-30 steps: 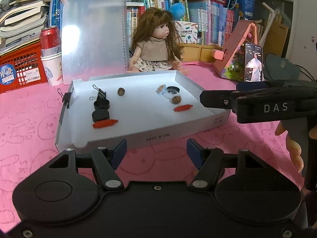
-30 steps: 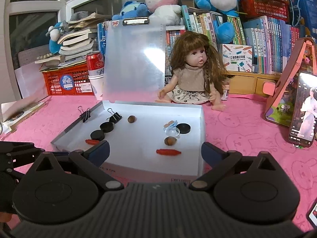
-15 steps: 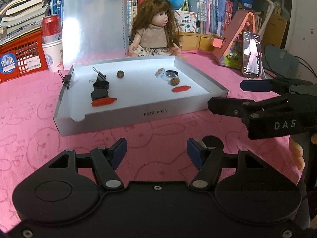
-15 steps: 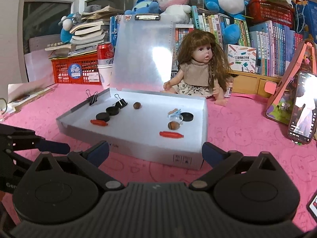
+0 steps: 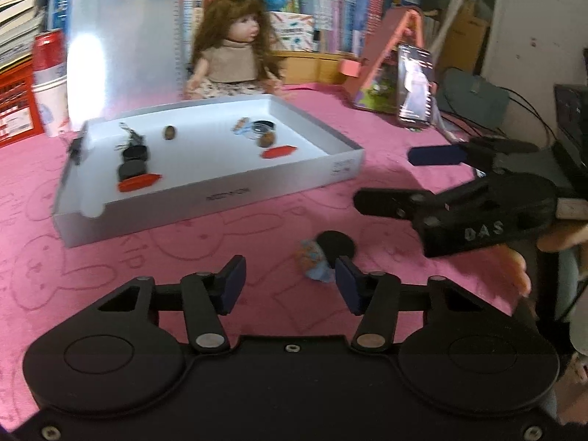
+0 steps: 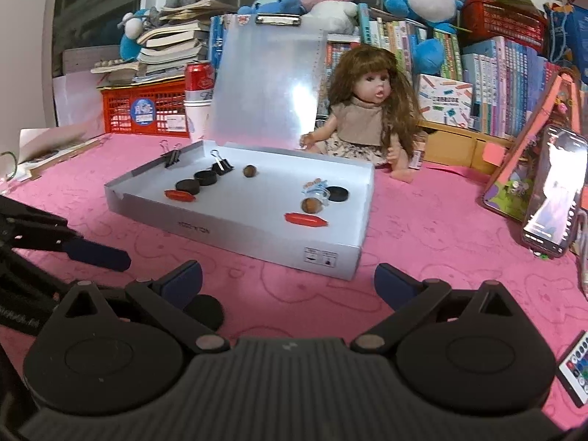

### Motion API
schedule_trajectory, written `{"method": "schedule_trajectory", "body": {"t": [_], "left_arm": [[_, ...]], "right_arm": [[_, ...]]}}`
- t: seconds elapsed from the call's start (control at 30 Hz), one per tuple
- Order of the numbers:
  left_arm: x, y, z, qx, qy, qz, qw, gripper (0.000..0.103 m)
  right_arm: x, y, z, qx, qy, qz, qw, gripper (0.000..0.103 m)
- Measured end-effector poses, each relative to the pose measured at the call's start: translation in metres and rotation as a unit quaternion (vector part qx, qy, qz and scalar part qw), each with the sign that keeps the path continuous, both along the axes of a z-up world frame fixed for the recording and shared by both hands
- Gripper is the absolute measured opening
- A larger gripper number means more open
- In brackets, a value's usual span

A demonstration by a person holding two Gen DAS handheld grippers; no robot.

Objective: Organize rigid objects
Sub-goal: 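Grasp the blue hair clip with the left gripper while the right gripper grasps a black round lid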

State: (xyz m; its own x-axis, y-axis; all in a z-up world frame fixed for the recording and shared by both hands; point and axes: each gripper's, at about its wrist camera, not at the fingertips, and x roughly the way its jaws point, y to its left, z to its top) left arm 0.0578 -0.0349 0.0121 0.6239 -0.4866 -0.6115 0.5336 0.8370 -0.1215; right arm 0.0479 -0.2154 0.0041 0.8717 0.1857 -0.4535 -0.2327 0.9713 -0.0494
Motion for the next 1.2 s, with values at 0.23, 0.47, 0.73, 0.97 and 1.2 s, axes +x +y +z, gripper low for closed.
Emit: {"method": "schedule_trajectory", "body": {"t": [0.23,0.47,0.73,0.97,1.2], "left_arm": [[0.006,-0.012,-0.006,0.000,0.013,0.010,0.9999,0.017],[0.007,-0.004,-0.005,0.024,-0.002,0.023,0.9994,0.014],[0.009,0.016,-0.006,0.039,-0.003,0.055,0.9977,0.014],[0.008,0.027,-0.007,0.039,-0.005,0.074,0.9964,0.016],[0.002,0.025,-0.005,0.043,-0.013,0.067,0.9967,0.017]], "right_arm": [[-0.002,-0.006,-0.001,0.000,0.001,-0.006,1.000,0.103],[-0.002,-0.005,-0.004,0.001,0.007,0.000,1.000,0.103],[-0.005,0.004,-0.011,0.001,0.019,0.024,1.000,0.103],[-0.006,0.014,-0.017,0.009,0.032,0.057,0.998,0.103],[-0.005,0.022,-0.023,0.006,0.042,0.059,0.997,0.096]]}}
